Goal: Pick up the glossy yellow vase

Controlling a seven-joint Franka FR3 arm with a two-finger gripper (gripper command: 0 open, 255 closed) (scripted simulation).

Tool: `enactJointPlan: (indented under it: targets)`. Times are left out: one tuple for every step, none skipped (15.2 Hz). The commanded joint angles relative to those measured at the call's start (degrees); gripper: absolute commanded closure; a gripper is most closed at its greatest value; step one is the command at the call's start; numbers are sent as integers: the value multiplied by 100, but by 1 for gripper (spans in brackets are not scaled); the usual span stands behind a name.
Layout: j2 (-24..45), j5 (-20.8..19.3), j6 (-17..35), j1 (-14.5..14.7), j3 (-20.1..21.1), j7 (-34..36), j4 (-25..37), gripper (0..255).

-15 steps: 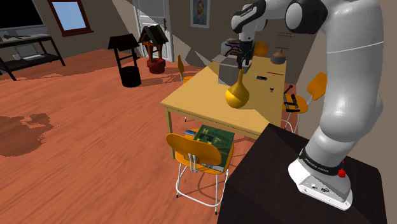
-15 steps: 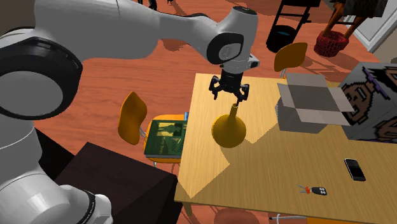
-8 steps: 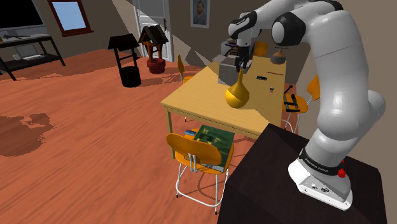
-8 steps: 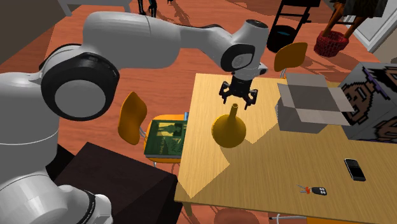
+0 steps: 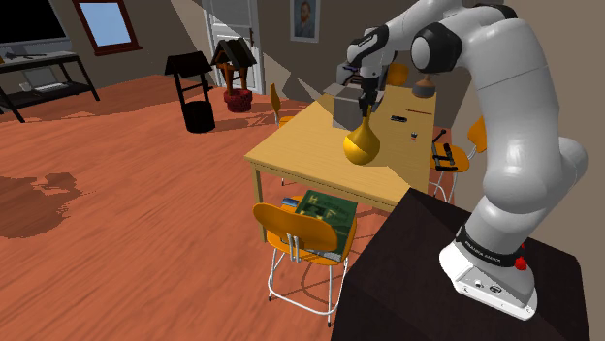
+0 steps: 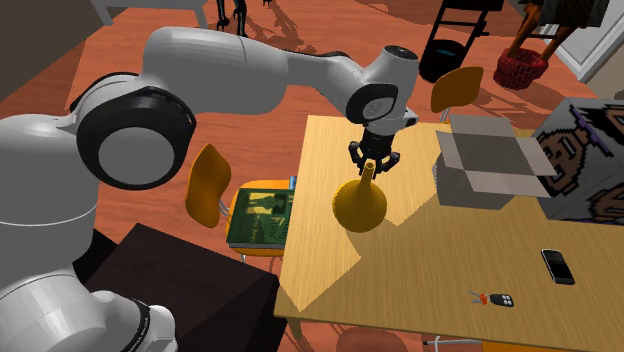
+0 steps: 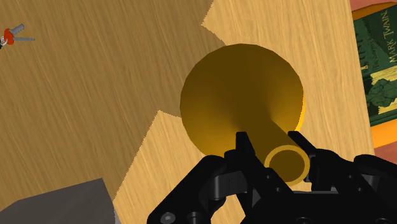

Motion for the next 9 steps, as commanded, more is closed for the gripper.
enactJointPlan:
  targets:
    - [4,2,6,-2,1,-2,-1,255]
    - [2,2,7,-1,0,-2,-3,255]
    - [4,2,5,-2,1,-2,-1,255]
    - [3,2,6,-2,1,-2,-1,255]
    - [2,2,7,-1,0,-2,-3,255]
    - [2,2,7,-2,0,-2,-4,255]
    - [3,2,6,-2,0,-3,-2,255]
    - [-4,0,10,5,0,3,-14,255]
    - [-33,-11,-50,7,-7,8,20,255]
